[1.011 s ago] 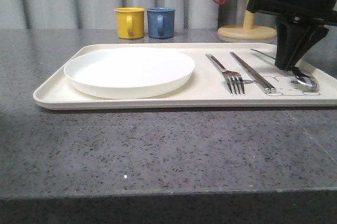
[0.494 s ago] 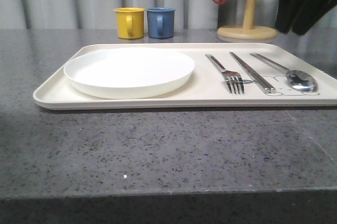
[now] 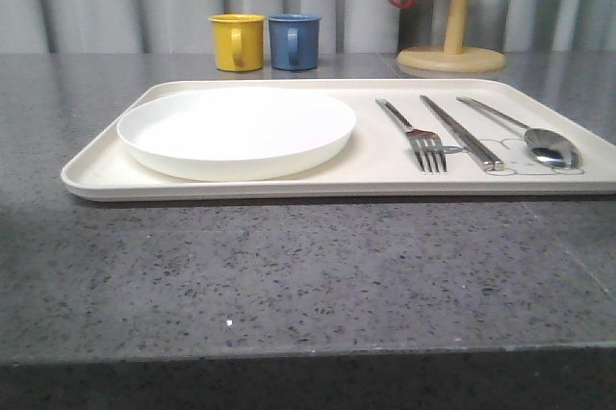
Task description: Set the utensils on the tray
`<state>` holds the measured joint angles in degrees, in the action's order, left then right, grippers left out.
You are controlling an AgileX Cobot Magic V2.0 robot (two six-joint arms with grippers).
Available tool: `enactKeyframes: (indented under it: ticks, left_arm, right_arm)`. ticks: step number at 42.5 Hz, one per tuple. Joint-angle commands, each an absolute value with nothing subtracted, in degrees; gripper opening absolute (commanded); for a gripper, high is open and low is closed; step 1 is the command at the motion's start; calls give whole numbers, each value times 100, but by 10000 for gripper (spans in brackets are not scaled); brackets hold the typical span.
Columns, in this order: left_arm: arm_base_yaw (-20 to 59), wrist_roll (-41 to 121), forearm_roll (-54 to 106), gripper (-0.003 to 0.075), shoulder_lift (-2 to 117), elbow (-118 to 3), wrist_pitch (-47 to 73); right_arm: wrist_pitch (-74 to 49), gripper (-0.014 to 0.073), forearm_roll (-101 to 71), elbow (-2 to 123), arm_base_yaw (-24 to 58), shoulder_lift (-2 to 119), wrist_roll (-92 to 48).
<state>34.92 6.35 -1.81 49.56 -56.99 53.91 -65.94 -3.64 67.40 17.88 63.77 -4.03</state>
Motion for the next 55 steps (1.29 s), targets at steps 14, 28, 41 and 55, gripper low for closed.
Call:
enactKeyframes:
  ticks: [14, 28, 41, 55]
  left_arm:
    - [3484, 550, -151, 258, 4916, -5859, 5075]
    - [3484, 550, -151, 258, 4916, -5859, 5075]
    - [3484, 550, -151, 18, 4916, -5854, 5075]
    - [3484, 550, -151, -20, 4916, -5854, 5075]
  right_arm:
    - [-5539, 256, -311, 5381, 1782, 3983, -468]
    - [-5326, 256, -311, 4864, 1782, 3005, -468]
    - [-5333, 40, -311, 4851, 1782, 2950, -468]
    - [-5343, -66, -325, 4851, 1782, 2956, -462]
